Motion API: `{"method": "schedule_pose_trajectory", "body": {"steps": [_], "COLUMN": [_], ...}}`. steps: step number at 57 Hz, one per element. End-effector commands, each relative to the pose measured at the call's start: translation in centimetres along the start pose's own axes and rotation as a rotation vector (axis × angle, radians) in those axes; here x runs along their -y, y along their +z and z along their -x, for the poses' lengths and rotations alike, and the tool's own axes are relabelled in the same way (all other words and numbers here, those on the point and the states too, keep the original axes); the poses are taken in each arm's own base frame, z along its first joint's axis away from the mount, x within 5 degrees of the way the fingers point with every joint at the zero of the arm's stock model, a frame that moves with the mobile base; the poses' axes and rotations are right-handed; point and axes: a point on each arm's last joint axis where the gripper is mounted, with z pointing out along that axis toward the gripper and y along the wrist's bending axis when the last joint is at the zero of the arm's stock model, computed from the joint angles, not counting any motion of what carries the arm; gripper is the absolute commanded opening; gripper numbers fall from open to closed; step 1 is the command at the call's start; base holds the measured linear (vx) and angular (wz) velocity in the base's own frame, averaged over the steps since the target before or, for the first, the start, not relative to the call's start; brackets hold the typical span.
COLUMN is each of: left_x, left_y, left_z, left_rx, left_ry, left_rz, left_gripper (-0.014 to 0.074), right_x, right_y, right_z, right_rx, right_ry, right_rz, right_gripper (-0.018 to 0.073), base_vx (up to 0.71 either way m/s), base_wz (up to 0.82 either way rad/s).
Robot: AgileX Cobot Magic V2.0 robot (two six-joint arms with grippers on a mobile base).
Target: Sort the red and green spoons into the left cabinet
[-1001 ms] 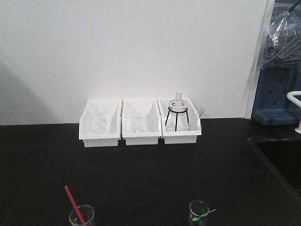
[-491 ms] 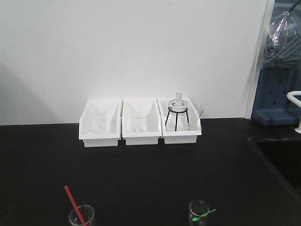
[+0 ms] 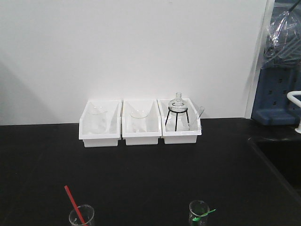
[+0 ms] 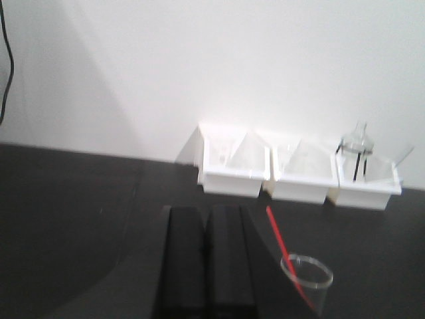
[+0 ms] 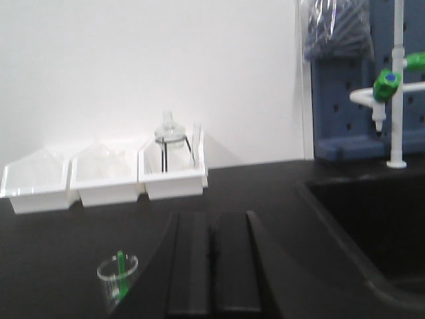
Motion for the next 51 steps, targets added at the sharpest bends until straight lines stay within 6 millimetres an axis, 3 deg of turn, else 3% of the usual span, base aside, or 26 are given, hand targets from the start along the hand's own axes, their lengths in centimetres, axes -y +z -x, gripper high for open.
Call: {"method": "schedule_pose_trajectory", "body": {"steps": [1,13,24,39,51], "left_x": [0.5,1.5,2.1,1.9,1.7], "left_y": [-0.4,-1.1,0.8,4.6,6.1], "left_z": [2.7,7.8,11.0,9.7,8.8], "left_rx": [0.201,0.261,0.106,-0.099,-0.167], "left_ry": [-0.011,-0.002,0.058,0.055,0.055], "left_rz": [-0.039,-0.052,-0.016,0.019,0.030], "left_gripper": [-0.0006,-0.0006,-0.0006,-0.0004,0.0022], "right_x": [-0.2,-0.6,-0.9,-0.7,-0.6], "right_y": [-0.2,-0.4,1.2,4.4,5.9], "right_z": [1.5,5.4,8.3,6.6,5.4], "right_rx": [0.156,0.154,0.027,-0.171,-0.278], "right_ry": [0.000,-0.008,-0.011,-0.001,-0.018], "right_rz": [0.024,0.018,-0.001,-0.024,-0.034], "right_gripper": [-0.0004,-0.0004,-0.0003,0.0008,0.0072], "base_vx": [0.00,0.00,0.00,0.00,0.00], "base_wz": [0.00,0.00,0.00,0.00,0.00]}}
